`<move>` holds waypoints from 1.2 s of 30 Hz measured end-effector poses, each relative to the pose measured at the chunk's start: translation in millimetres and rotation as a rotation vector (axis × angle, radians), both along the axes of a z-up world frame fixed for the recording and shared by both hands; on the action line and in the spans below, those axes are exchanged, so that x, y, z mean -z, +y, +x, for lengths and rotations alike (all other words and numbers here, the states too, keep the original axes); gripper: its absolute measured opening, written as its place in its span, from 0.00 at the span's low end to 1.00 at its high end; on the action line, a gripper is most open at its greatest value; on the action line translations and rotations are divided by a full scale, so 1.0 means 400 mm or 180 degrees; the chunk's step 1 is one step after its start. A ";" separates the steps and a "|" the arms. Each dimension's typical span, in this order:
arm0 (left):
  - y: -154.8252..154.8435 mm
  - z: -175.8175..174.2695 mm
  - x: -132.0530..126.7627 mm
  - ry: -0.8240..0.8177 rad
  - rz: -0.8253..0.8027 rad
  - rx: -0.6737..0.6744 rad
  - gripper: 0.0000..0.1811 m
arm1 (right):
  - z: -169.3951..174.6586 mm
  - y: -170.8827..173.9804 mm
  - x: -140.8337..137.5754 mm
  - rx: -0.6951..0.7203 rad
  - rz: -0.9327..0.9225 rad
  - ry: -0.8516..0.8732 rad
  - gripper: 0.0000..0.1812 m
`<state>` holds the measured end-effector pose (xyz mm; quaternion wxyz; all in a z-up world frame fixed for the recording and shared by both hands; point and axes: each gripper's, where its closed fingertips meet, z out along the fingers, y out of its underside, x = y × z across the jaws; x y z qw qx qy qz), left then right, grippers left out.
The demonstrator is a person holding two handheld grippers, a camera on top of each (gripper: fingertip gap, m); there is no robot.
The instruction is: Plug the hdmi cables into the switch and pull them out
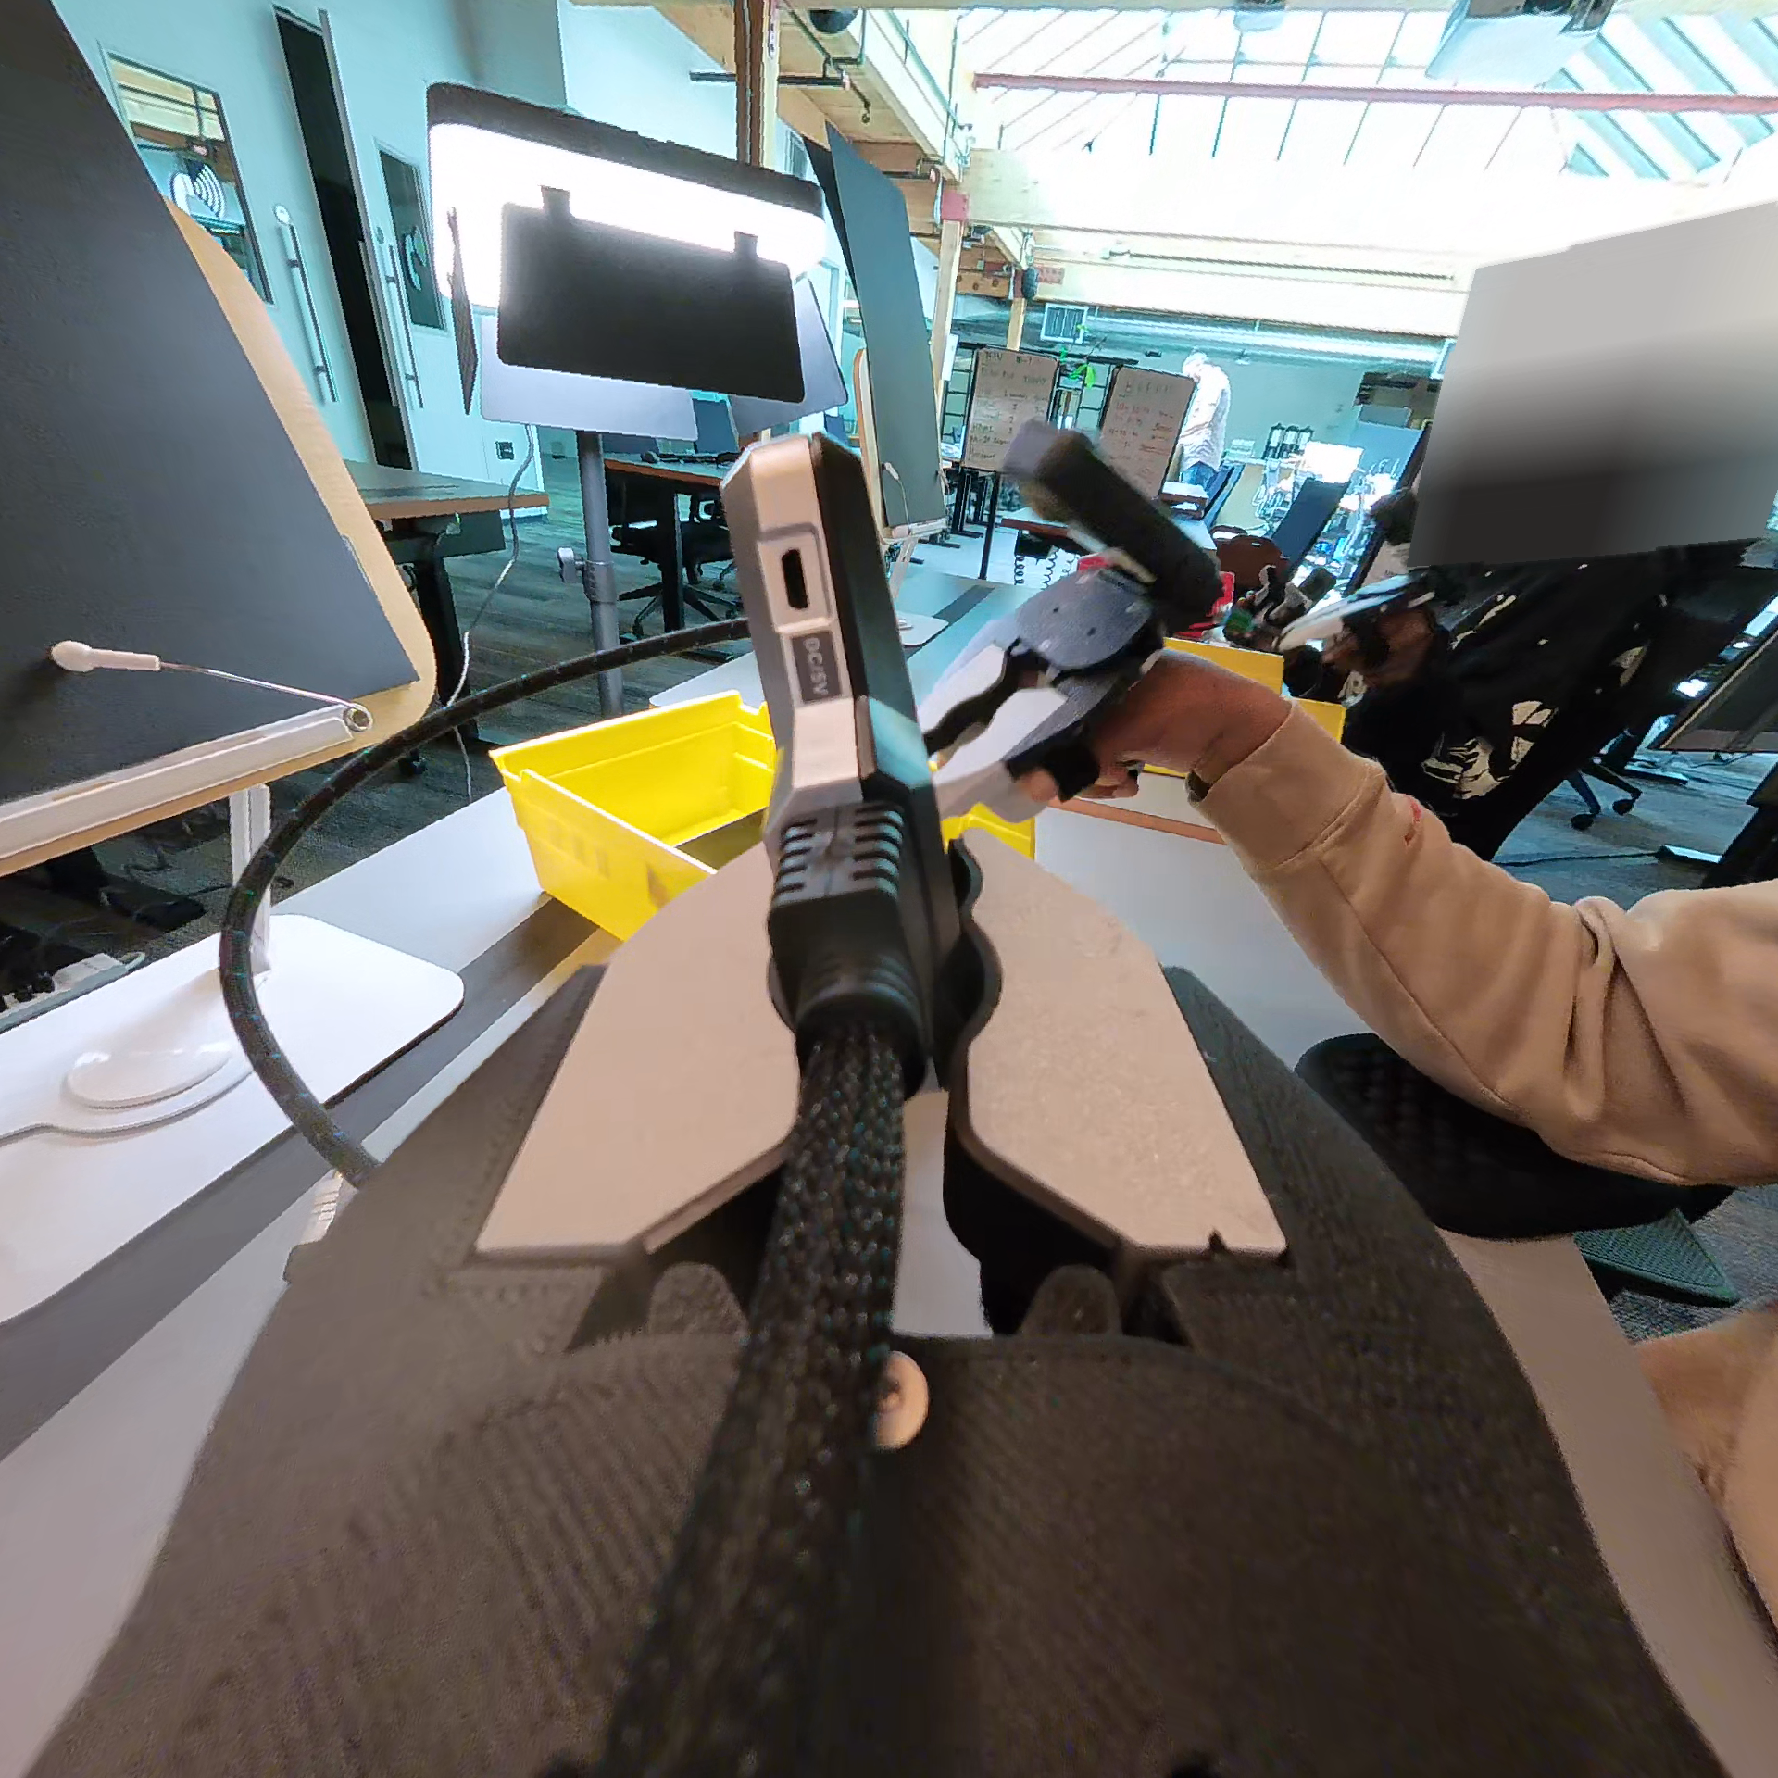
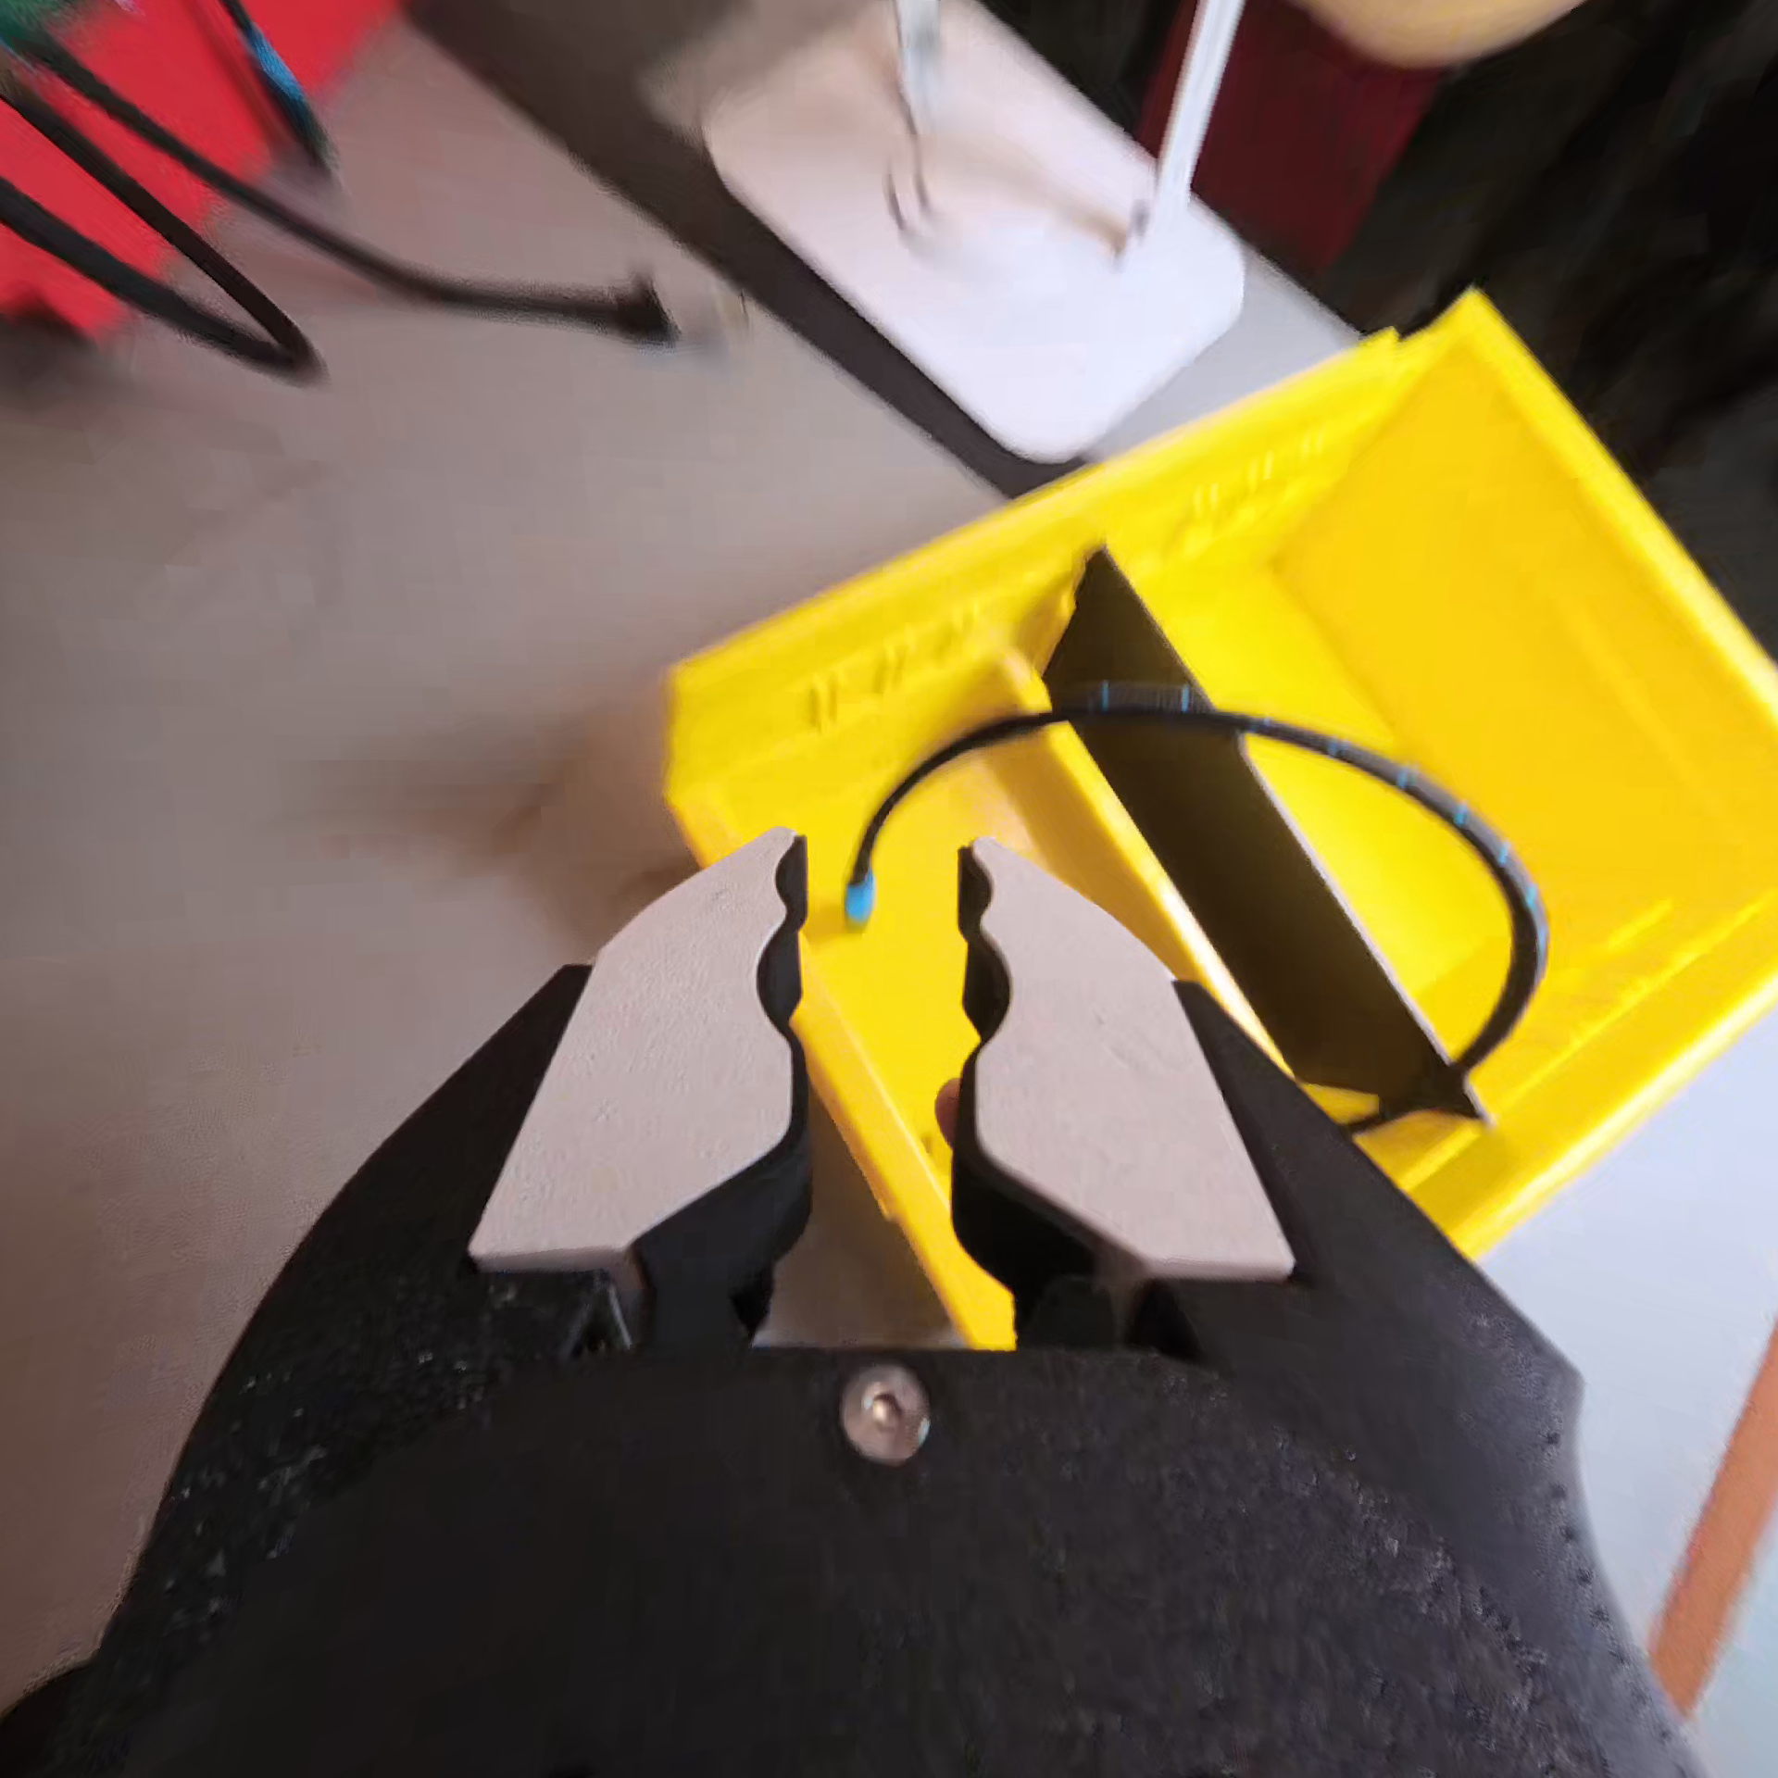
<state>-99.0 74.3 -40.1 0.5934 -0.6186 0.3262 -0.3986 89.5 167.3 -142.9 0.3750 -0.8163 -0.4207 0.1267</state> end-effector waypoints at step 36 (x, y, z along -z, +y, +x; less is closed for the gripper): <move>-0.176 0.094 -0.044 0.0317 -0.0112 0.1014 0.15 | -0.182 -0.248 -0.382 -0.2035 0.0315 0.3223 0.06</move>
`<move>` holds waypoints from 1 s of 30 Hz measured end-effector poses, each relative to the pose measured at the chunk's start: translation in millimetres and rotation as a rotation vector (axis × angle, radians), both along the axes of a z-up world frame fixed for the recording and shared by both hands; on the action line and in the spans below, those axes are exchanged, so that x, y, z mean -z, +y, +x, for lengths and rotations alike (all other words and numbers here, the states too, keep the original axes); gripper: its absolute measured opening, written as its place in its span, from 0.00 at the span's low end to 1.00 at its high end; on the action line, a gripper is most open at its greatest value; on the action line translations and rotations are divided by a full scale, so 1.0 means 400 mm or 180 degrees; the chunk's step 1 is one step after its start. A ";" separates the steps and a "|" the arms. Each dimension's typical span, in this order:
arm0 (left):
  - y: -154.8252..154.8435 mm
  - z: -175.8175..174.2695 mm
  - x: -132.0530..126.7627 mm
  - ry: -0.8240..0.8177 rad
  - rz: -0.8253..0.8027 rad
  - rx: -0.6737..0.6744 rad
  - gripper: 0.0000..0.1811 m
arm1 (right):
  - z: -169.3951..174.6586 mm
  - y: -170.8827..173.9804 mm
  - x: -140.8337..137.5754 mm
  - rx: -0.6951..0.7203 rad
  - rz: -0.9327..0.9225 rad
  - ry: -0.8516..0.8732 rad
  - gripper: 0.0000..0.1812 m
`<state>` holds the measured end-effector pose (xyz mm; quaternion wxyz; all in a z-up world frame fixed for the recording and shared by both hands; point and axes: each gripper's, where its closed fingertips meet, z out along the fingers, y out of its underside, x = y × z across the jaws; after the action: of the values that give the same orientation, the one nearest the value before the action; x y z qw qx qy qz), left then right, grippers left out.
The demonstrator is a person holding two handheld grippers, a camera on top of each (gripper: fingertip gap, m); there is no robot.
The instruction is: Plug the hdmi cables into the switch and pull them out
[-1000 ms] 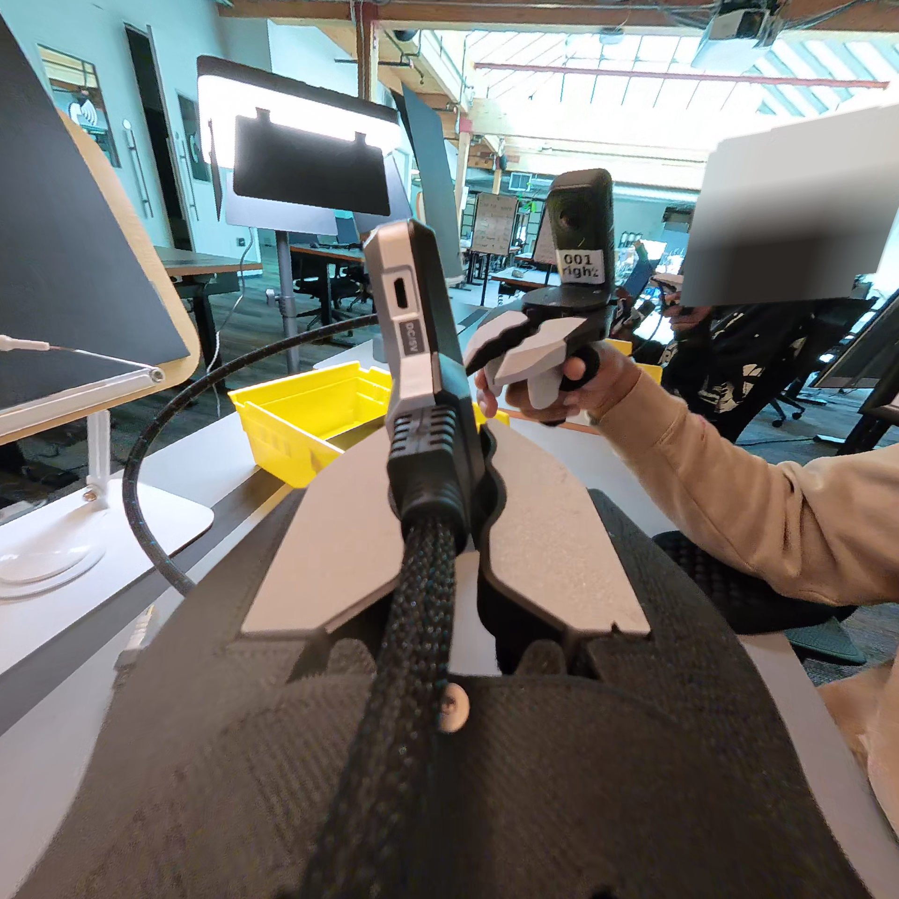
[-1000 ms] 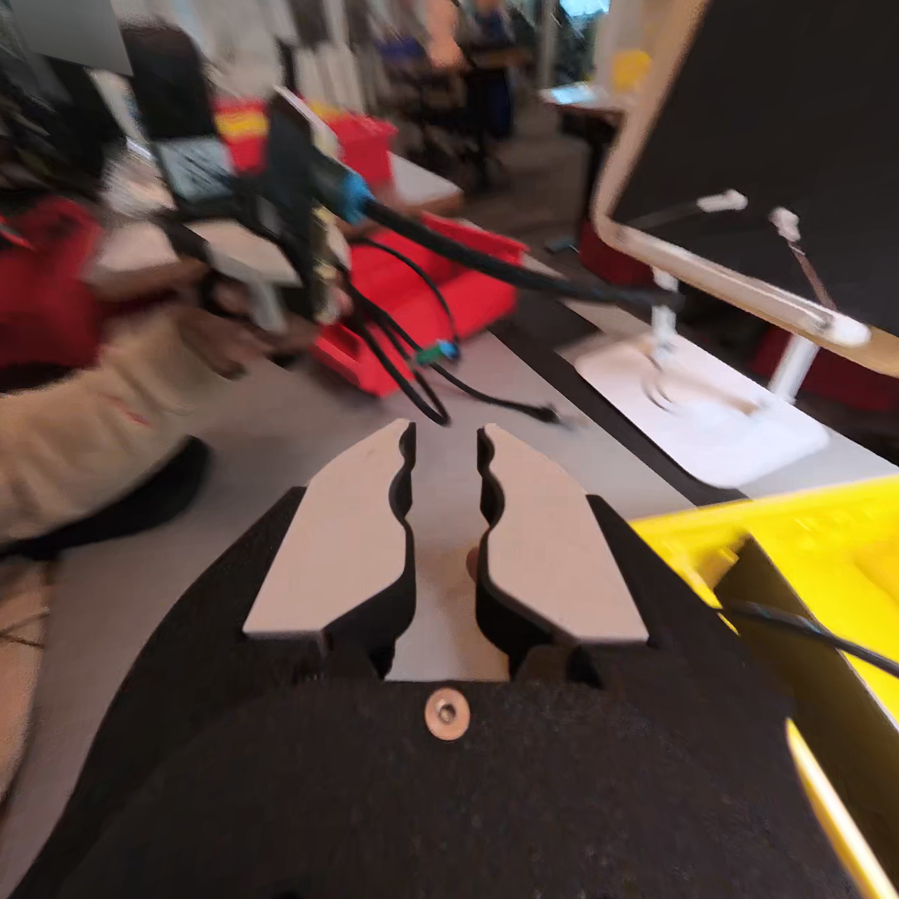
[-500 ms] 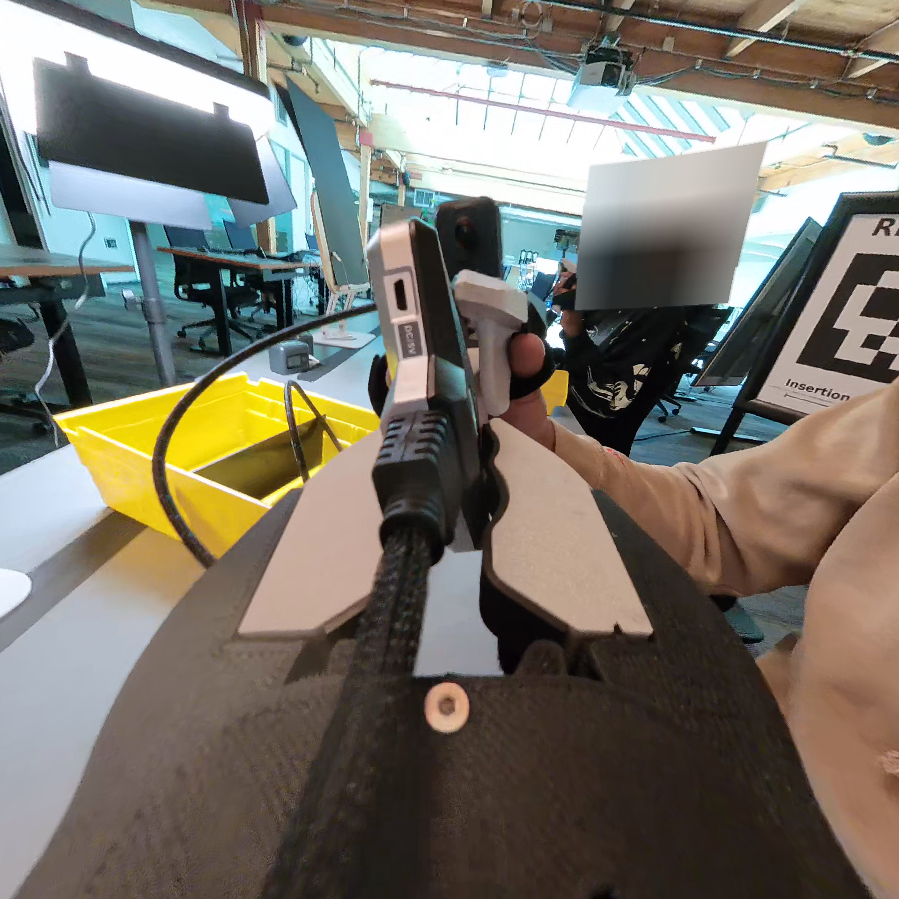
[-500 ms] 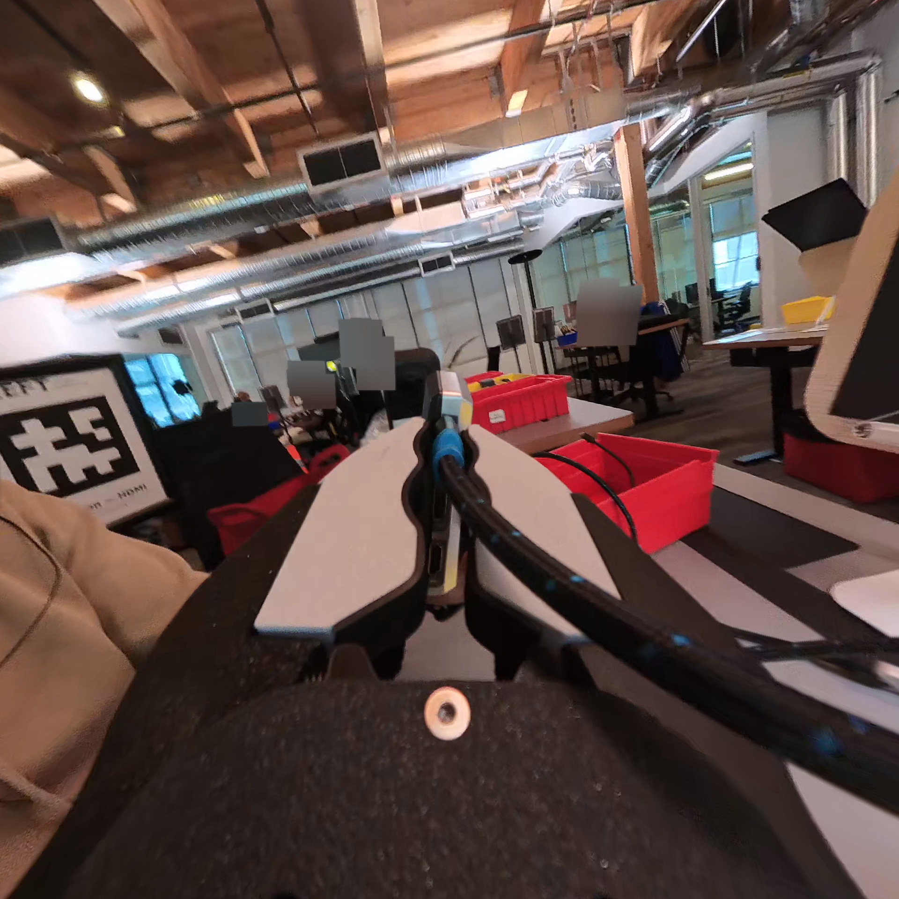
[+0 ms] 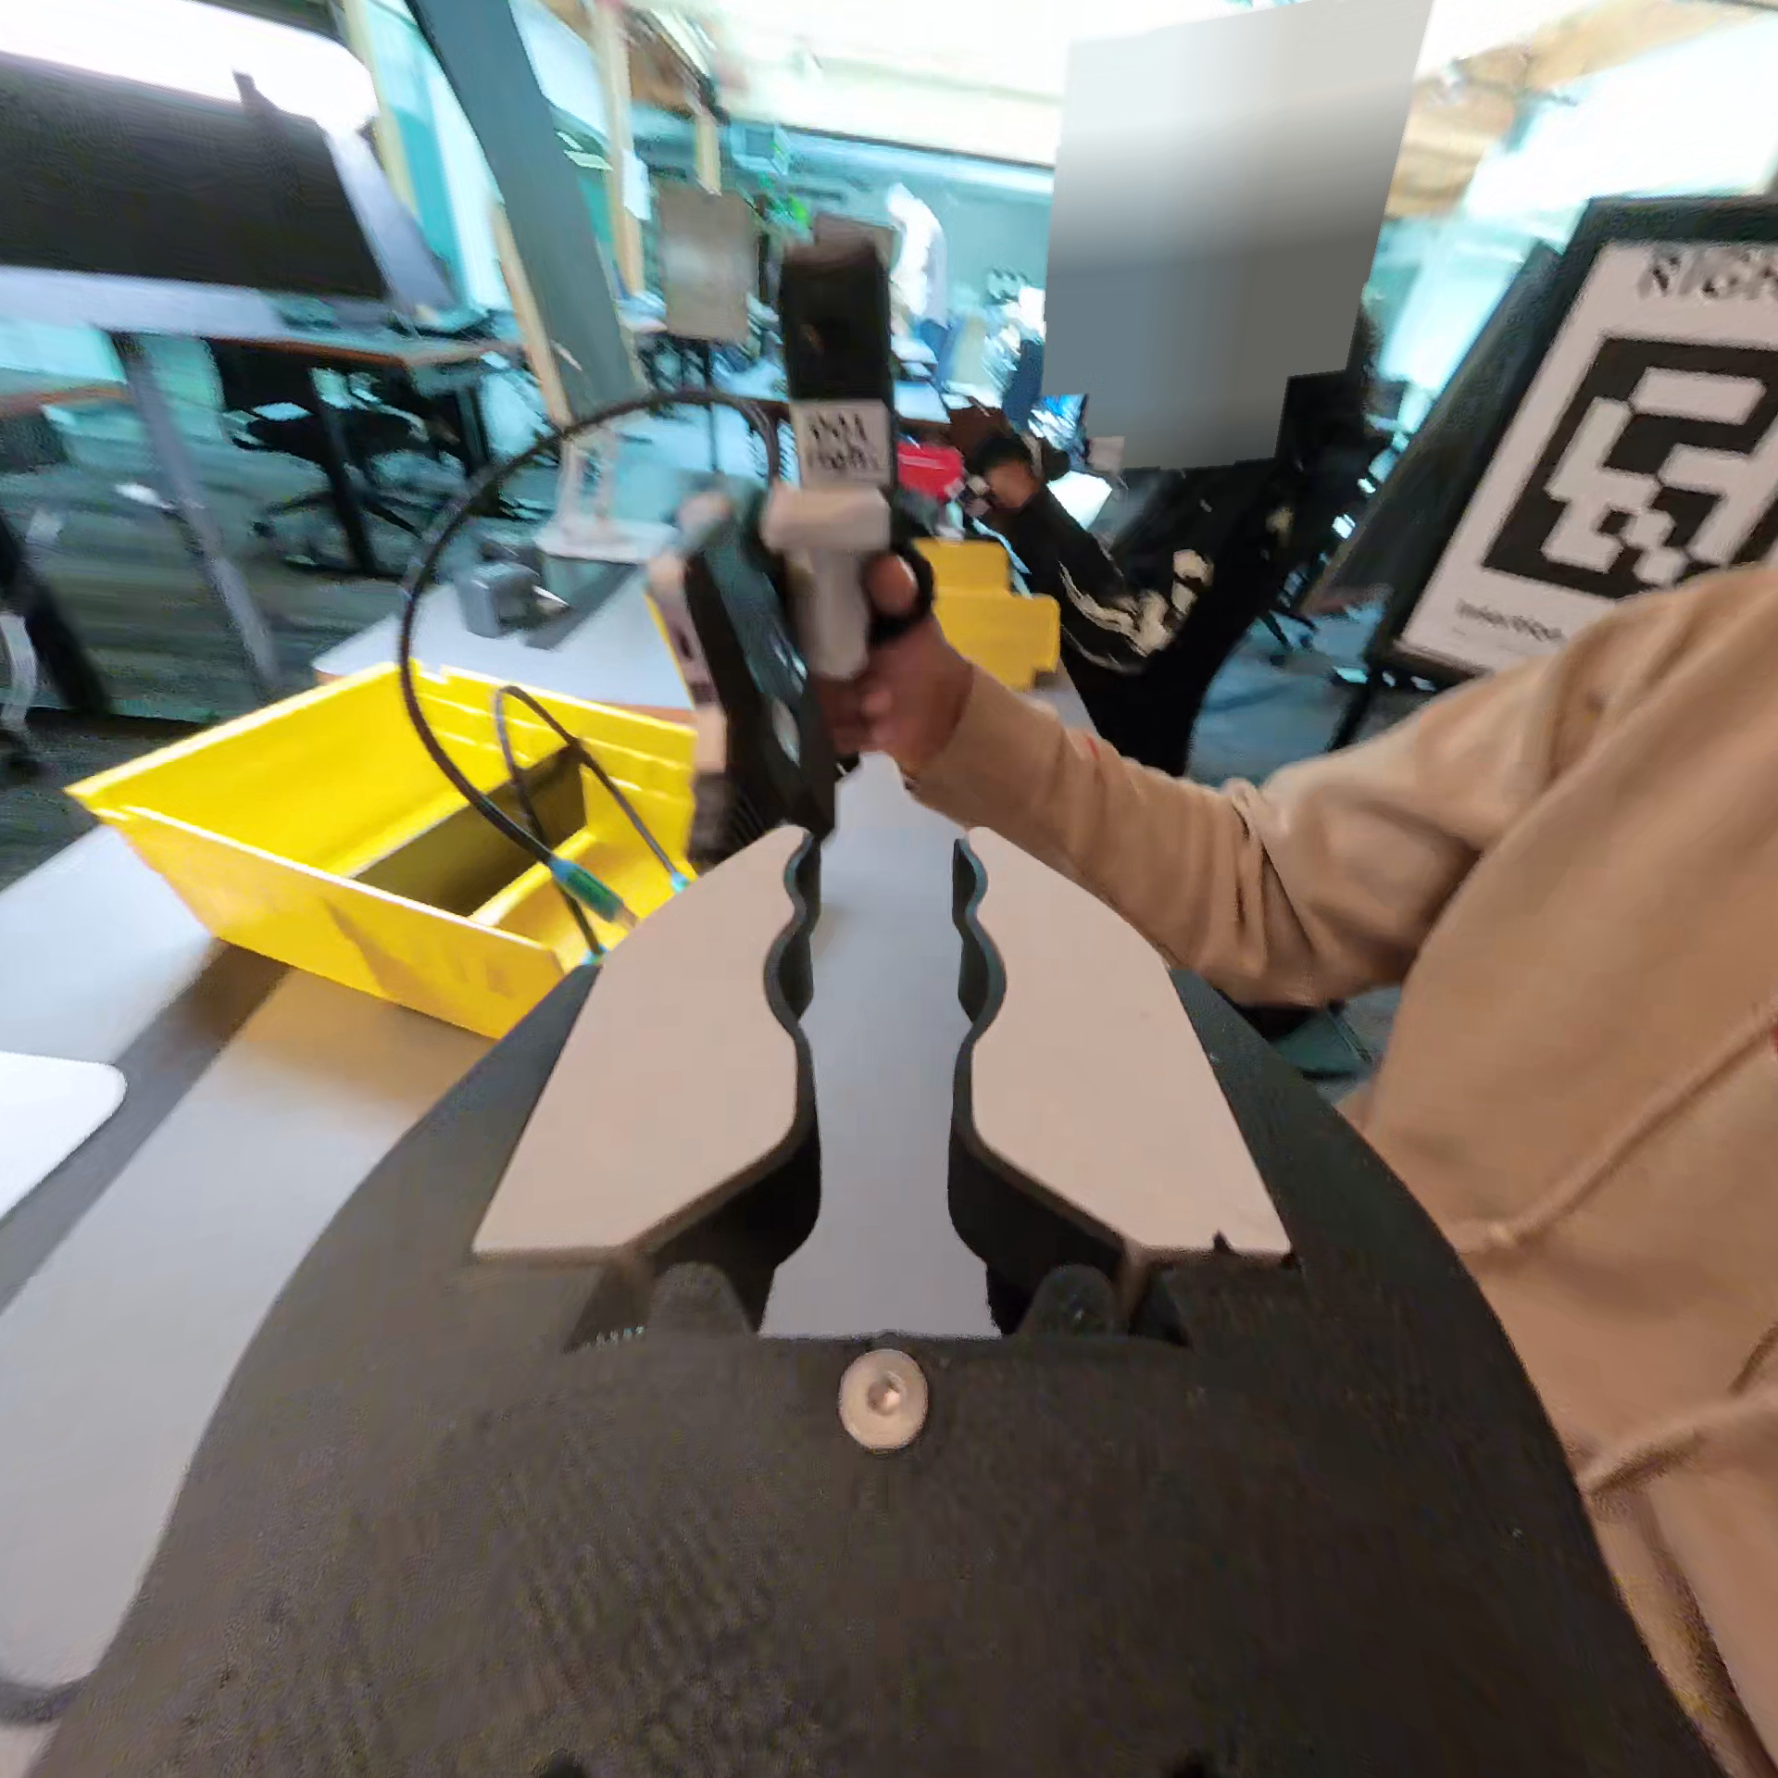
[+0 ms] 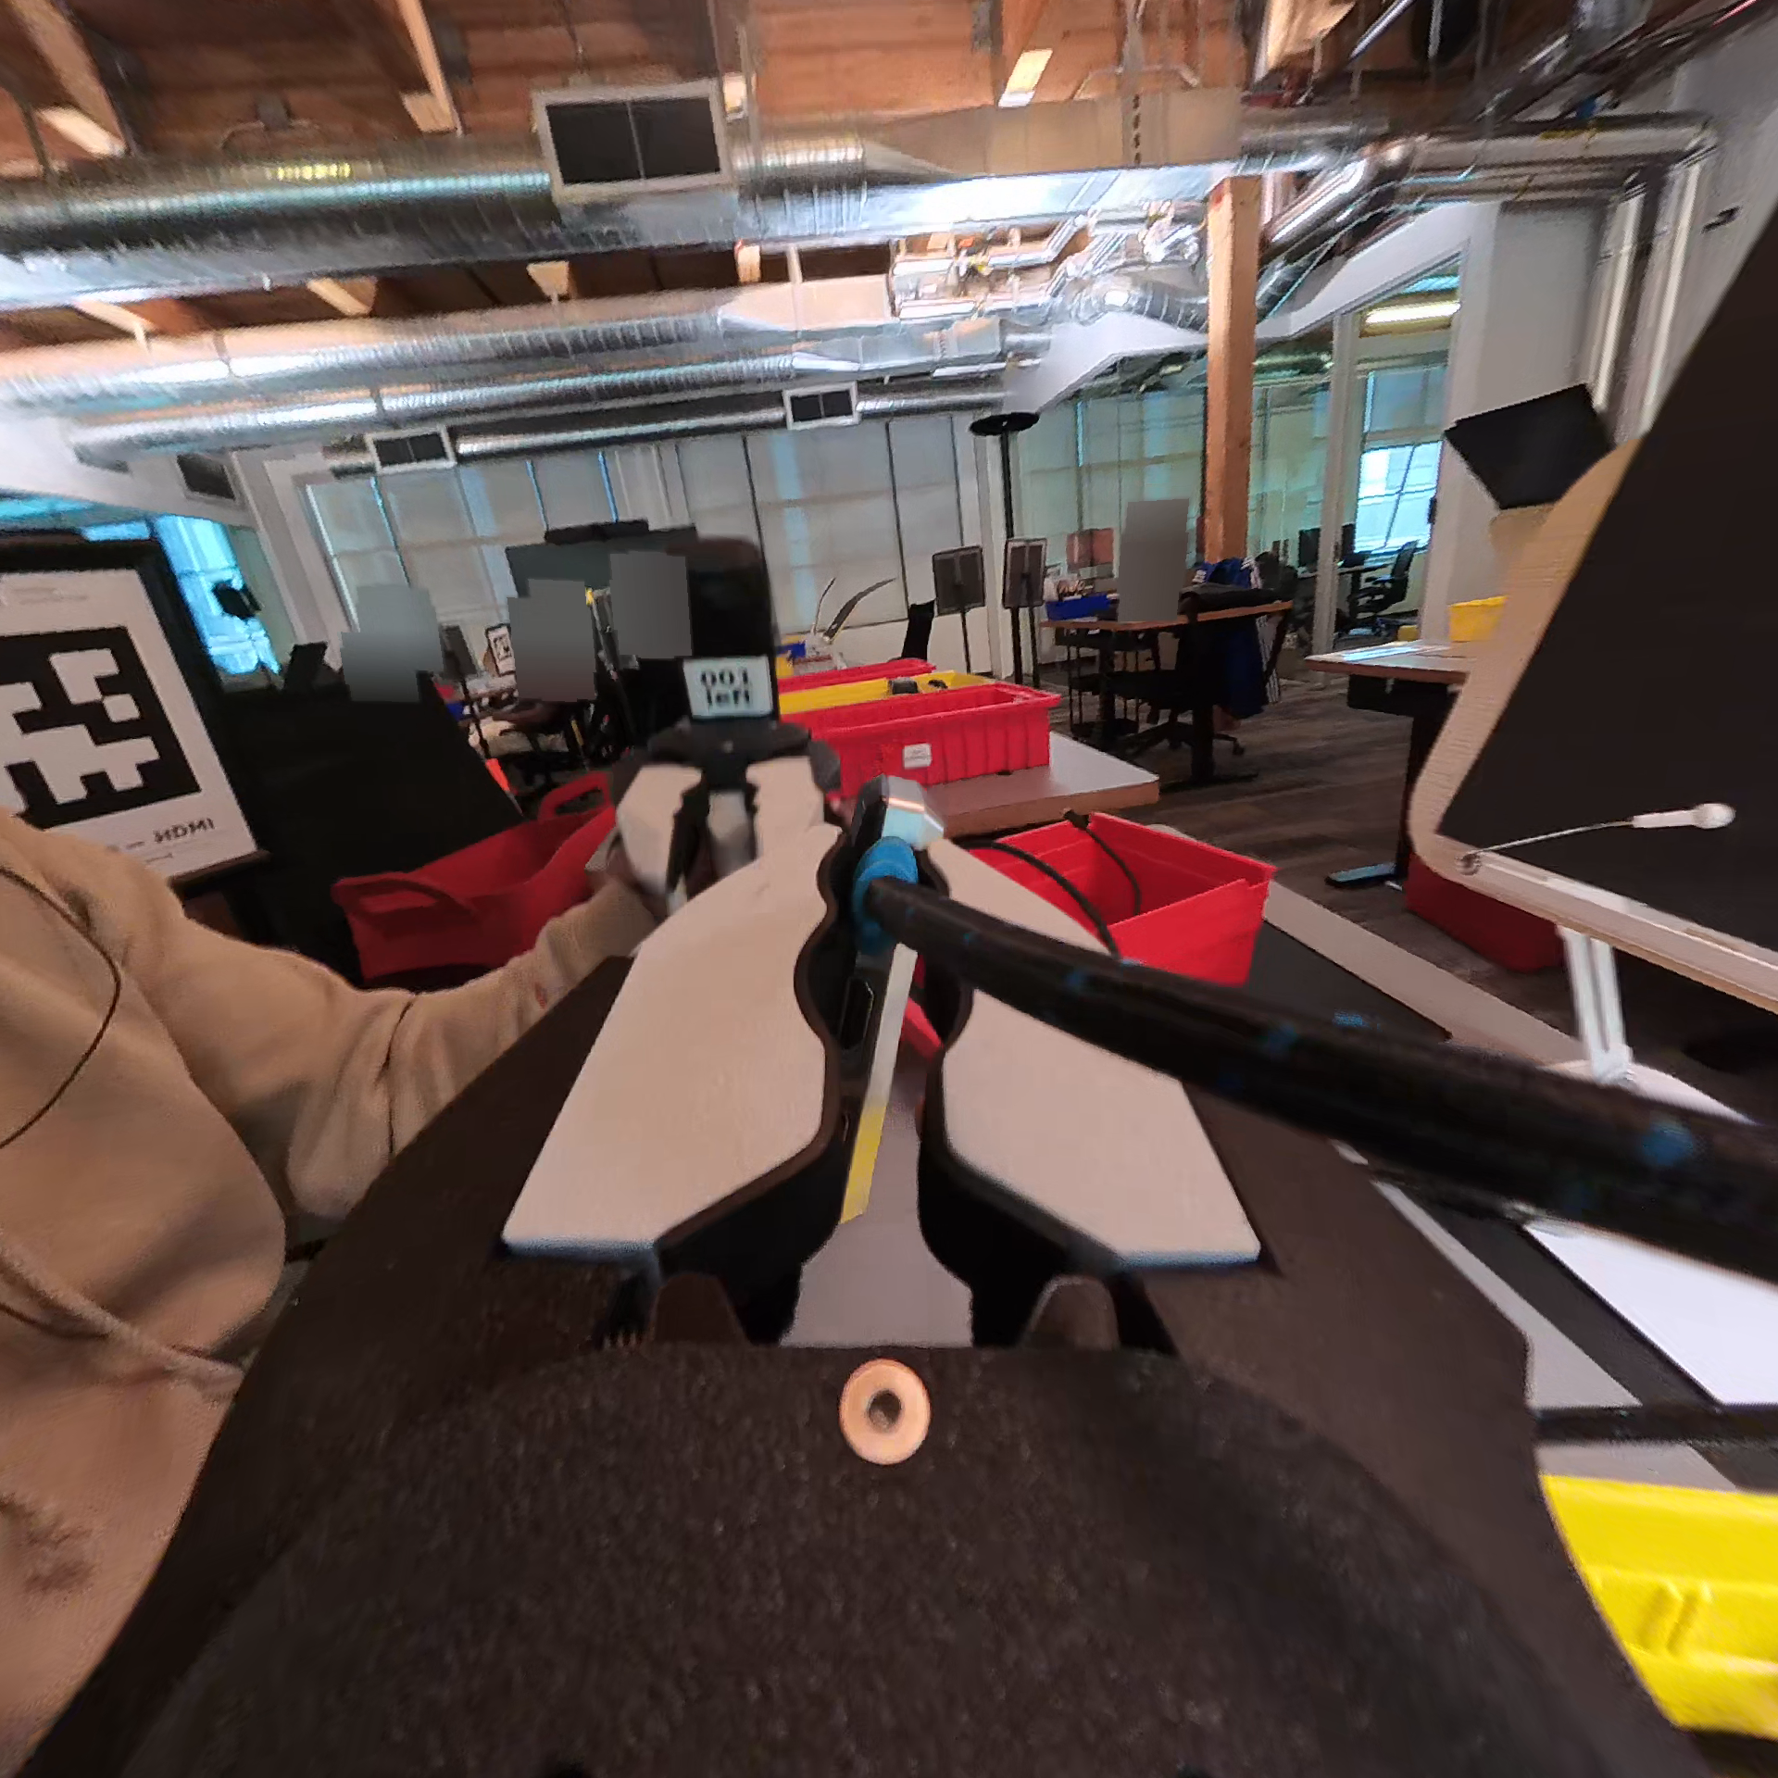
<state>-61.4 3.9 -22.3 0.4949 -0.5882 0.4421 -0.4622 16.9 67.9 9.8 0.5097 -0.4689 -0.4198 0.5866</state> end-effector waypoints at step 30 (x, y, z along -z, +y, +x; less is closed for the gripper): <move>0.038 0.032 0.101 0.0564 -0.0381 -0.0034 0.12 | -0.151 -0.106 0.136 -0.0687 0.0445 -0.0728 0.06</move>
<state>-48.8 19.2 -62.8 0.4203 -0.6576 0.4526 -0.4313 -43.7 25.3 -44.8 0.4240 -0.4482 -0.5627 0.5501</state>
